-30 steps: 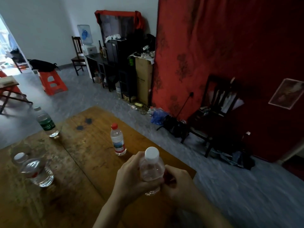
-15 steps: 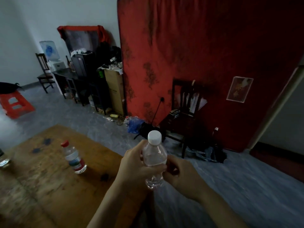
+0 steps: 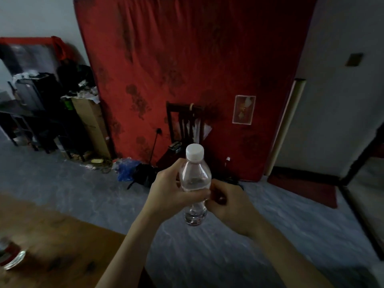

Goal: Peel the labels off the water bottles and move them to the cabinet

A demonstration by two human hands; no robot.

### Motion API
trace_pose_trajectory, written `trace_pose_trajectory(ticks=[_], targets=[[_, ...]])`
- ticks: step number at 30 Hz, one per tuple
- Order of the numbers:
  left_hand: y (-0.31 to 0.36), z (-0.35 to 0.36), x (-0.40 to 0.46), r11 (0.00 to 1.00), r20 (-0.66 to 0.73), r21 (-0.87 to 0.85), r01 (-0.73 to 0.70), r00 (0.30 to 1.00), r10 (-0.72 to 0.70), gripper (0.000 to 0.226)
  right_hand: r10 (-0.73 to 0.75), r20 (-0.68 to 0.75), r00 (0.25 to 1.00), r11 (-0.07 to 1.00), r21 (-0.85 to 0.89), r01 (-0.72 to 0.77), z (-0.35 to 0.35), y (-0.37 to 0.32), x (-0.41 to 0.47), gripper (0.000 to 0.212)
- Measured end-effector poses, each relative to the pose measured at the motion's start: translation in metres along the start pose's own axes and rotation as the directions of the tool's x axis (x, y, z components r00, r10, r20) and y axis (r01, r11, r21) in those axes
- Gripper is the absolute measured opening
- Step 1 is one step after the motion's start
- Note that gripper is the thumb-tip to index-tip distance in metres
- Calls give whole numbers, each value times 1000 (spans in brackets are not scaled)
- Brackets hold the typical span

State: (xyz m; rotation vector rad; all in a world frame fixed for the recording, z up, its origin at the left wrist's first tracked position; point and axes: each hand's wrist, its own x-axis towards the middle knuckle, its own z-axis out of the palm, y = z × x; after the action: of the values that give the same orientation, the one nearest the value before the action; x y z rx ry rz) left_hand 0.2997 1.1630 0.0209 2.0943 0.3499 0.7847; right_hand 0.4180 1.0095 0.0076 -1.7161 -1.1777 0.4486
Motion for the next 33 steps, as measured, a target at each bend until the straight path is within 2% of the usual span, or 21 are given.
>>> trace_pose_trajectory(ticks=[9, 13, 28, 33], targets=[[-16, 43, 57, 1000, 89, -3, -27, 996, 27, 49, 41, -43, 998, 999, -8, -41, -34, 45, 31, 11], [-36, 50, 94, 999, 84, -35, -18, 996, 21, 46, 50, -25, 998, 998, -48, -52, -48, 60, 71, 12], [-140, -14, 219, 996, -73, 45, 71, 995, -68, 43, -33, 245, 969, 992, -113, 62, -27, 85, 278, 17], [-168, -44, 234, 983, -144, 82, 163, 978, -150, 48, -77, 329, 941, 986, -115, 121, -2, 89, 332, 15]])
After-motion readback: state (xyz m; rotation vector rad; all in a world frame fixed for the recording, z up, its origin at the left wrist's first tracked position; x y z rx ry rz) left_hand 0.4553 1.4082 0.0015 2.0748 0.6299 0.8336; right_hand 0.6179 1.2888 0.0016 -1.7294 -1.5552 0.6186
